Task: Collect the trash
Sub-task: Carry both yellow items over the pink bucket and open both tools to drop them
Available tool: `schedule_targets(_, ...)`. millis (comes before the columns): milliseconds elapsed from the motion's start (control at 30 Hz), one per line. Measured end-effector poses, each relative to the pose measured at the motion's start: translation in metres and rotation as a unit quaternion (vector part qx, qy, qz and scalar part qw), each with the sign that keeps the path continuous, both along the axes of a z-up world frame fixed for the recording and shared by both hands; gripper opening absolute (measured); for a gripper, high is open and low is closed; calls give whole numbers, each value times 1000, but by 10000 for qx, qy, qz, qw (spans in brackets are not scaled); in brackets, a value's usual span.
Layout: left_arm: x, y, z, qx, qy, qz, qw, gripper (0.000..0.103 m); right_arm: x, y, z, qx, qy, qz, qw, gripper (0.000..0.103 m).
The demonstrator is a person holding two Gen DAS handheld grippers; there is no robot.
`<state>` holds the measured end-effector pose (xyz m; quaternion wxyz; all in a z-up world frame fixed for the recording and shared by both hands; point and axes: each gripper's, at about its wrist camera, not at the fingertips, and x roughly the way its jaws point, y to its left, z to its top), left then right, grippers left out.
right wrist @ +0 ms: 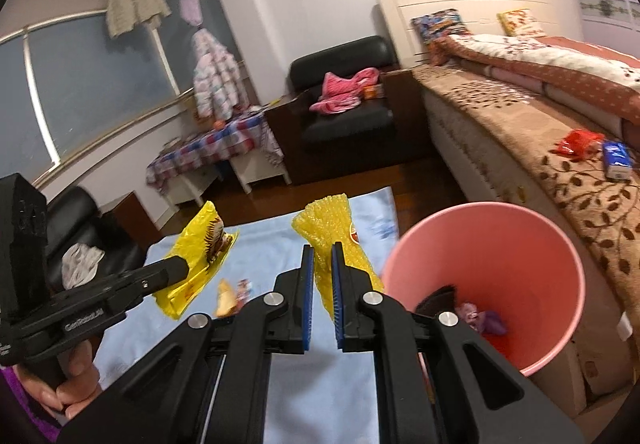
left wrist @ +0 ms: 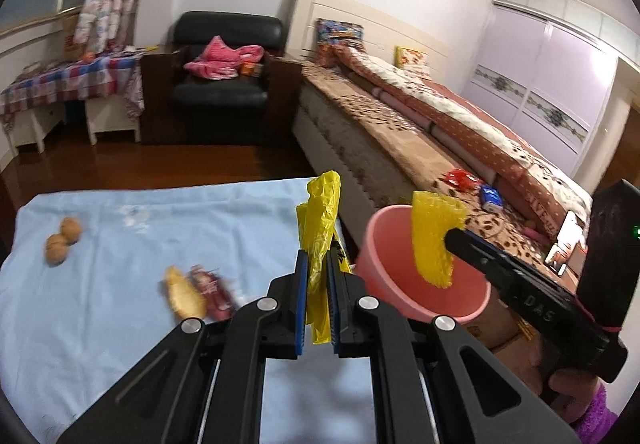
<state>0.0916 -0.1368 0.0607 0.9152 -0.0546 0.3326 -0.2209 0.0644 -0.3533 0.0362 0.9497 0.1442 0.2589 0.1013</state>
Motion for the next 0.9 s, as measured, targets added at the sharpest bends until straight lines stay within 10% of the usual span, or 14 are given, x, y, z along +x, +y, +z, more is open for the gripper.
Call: schedule_targets(900,59,-149,-64,243,875,-1013,9907,16,33,-107,-78,482,809,-1125,9892,9)
